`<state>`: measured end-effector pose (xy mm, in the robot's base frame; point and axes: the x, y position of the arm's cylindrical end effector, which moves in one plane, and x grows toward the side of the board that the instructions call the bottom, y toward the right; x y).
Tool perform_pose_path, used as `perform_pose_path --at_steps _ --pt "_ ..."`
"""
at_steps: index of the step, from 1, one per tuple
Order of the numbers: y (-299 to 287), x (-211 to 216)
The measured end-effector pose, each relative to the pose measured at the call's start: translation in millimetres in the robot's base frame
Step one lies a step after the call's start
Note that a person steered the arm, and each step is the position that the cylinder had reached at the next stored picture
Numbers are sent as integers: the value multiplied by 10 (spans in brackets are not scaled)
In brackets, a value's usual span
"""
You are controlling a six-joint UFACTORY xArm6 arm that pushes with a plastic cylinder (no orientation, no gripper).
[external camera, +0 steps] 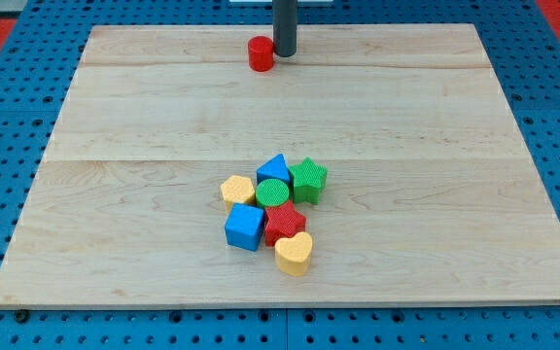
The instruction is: Move the yellow heart to the top left
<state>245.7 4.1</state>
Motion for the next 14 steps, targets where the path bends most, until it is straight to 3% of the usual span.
perform_pose_path --at_steps 1,2,3,5,6,8,10,11,12,13,14 --pt "0 0" --pt "60 260" --pt "426 303" --pt "1261 1940" --pt "1323 3085" --pt "-29 3371" --pt "-713 3351" --pt "-788 3452" --pt "-96 3503" --pt "-160 3732" --pt "-661 3707"
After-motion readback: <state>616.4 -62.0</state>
